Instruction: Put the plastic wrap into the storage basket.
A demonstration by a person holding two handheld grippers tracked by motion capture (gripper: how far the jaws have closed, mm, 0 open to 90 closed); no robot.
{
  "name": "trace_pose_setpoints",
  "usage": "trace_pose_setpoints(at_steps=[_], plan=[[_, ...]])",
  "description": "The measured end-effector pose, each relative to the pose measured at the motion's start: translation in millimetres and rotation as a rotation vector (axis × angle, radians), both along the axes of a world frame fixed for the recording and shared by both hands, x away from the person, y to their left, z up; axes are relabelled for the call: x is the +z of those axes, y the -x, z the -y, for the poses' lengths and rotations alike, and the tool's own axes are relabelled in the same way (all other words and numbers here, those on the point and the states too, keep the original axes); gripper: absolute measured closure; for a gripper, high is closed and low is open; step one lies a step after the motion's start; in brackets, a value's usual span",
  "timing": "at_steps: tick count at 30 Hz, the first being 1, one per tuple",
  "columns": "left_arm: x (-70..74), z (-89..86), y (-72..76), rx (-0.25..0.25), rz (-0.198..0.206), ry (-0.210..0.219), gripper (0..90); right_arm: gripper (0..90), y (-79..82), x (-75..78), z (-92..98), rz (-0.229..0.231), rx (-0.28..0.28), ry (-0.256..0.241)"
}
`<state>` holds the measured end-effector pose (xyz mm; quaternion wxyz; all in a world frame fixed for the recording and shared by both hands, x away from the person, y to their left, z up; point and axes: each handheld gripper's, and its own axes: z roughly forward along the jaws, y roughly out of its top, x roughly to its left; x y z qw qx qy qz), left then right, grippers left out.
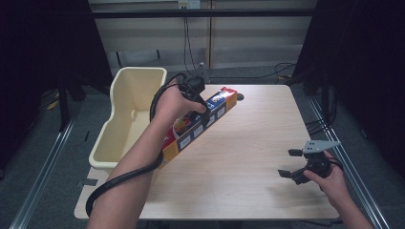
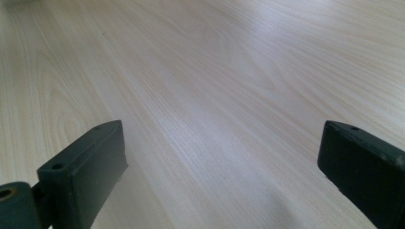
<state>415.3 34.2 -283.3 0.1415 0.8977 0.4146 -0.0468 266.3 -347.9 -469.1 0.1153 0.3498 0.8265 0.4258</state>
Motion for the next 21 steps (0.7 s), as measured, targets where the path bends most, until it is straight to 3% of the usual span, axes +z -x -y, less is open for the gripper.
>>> trace_pose_setpoints(at_steps=[21], plan=[[25.8,-40.5,-3.5,0.109,0.006,-0.004,40.8,2.2,0.0,-0.5,0.2,-0.008,0.006,0.001]])
